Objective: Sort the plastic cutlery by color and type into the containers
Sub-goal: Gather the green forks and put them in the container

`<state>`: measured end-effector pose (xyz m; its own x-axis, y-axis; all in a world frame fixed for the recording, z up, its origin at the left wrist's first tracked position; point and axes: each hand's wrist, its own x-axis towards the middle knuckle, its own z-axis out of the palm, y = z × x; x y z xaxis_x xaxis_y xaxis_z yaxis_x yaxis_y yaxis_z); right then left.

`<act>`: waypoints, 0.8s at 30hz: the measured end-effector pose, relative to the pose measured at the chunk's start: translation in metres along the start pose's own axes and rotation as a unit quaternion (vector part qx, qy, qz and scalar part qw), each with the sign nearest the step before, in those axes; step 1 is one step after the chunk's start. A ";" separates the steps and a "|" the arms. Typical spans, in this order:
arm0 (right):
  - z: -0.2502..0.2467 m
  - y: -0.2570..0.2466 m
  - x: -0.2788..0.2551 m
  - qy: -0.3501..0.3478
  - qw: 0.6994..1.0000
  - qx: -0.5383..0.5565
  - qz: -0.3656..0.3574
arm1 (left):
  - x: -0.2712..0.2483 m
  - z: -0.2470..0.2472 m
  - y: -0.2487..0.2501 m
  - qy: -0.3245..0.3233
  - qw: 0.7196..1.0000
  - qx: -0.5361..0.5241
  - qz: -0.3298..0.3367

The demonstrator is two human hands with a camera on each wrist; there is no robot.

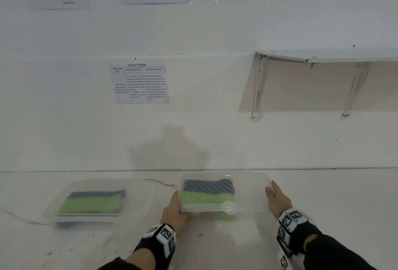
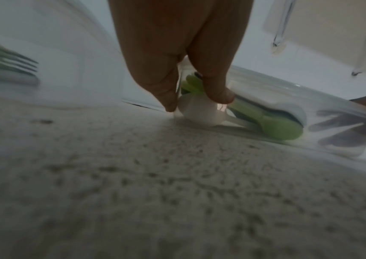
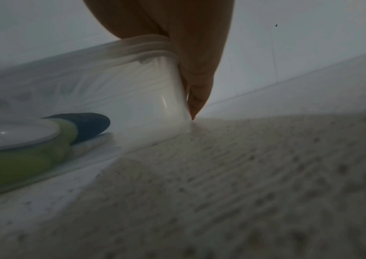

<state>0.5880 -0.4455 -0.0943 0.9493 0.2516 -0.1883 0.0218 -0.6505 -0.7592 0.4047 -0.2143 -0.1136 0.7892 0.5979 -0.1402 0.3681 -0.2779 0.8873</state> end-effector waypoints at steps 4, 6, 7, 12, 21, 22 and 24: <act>0.000 -0.001 -0.004 0.002 1.000 -0.005 -0.009 | -0.006 0.003 0.003 0.002 1.000 0.001 -0.007; 0.000 -0.001 -0.006 0.005 1.000 -0.008 -0.012 | -0.008 0.003 0.004 0.004 1.000 0.007 -0.015; 0.000 -0.001 -0.007 0.006 1.000 -0.009 -0.013 | -0.008 0.004 0.003 0.003 1.000 0.014 -0.019; 0.000 -0.001 -0.013 0.003 1.000 -0.019 -0.014 | -0.015 0.006 0.003 0.015 0.999 0.036 -0.033; 0.001 -0.003 -0.018 0.009 0.999 -0.048 -0.004 | -0.021 0.008 0.012 0.012 0.996 0.066 -0.059; 0.000 -0.004 -0.019 0.011 0.998 -0.056 -0.005 | -0.024 0.005 0.015 0.008 0.995 0.078 -0.060; 0.000 -0.004 -0.022 0.015 0.997 -0.073 -0.007 | -0.030 0.003 0.020 -0.002 0.994 0.094 -0.059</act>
<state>0.5674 -0.4483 -0.0869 0.9576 0.2415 -0.1569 0.0794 -0.7451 -0.6622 0.3900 -0.2402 -0.0930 0.7368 0.6319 -0.2407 0.5438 -0.3421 0.7663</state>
